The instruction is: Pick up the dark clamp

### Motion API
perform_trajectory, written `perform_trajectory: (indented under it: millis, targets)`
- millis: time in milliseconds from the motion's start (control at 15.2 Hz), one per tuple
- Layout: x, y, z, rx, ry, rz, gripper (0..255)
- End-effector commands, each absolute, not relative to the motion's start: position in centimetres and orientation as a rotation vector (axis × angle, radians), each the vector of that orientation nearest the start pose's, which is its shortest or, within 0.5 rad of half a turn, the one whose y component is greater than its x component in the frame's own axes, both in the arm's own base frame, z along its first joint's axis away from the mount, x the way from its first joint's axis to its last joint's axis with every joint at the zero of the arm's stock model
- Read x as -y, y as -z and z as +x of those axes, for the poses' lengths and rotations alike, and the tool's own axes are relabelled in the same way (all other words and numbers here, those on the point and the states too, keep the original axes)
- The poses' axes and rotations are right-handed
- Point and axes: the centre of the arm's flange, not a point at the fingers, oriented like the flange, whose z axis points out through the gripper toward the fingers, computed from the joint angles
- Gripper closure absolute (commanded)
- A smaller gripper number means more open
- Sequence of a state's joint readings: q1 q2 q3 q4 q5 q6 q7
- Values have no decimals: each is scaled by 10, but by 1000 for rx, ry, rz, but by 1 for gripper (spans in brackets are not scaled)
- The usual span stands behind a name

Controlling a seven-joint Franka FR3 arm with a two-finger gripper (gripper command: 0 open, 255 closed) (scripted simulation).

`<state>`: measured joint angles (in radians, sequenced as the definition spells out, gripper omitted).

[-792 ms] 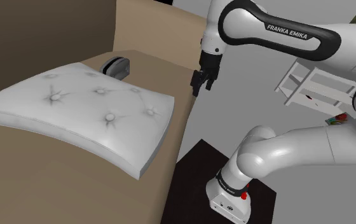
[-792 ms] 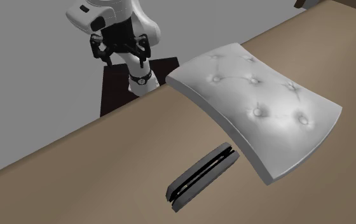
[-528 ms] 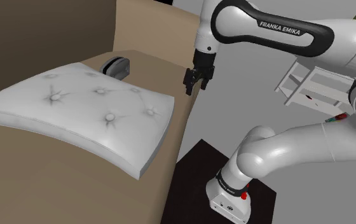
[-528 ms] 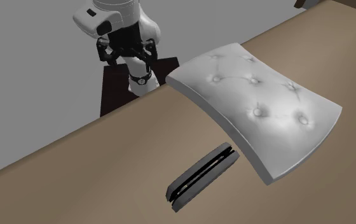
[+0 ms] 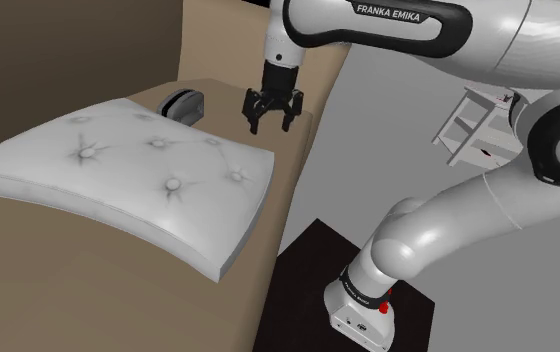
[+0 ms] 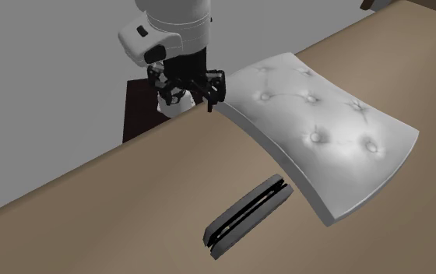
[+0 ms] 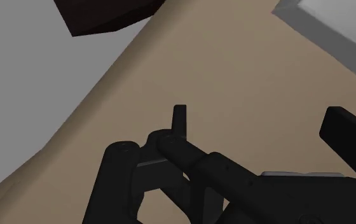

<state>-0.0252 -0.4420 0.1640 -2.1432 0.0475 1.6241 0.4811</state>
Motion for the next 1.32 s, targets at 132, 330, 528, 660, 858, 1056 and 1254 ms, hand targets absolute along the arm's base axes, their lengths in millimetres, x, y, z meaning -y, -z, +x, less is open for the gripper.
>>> perform_trajectory:
  millis: [132, 330, 528, 660, 858, 1056, 1254]
  targets:
    - [-94, -570, 453, -756, -90, -3084, 0]
    - [-106, -572, 488, -883, -71, -3042, 0]
    - [-115, -575, 524, -1008, -53, -2996, 0]
    - [-120, -578, 549, -1090, -40, -2962, 0]
    - [-124, -581, 586, -1210, -22, -2907, 0]
    - [-125, -586, 623, -1328, -3, -2846, 0]
    - [-124, -583, 644, -1396, 7, -2809, 0]
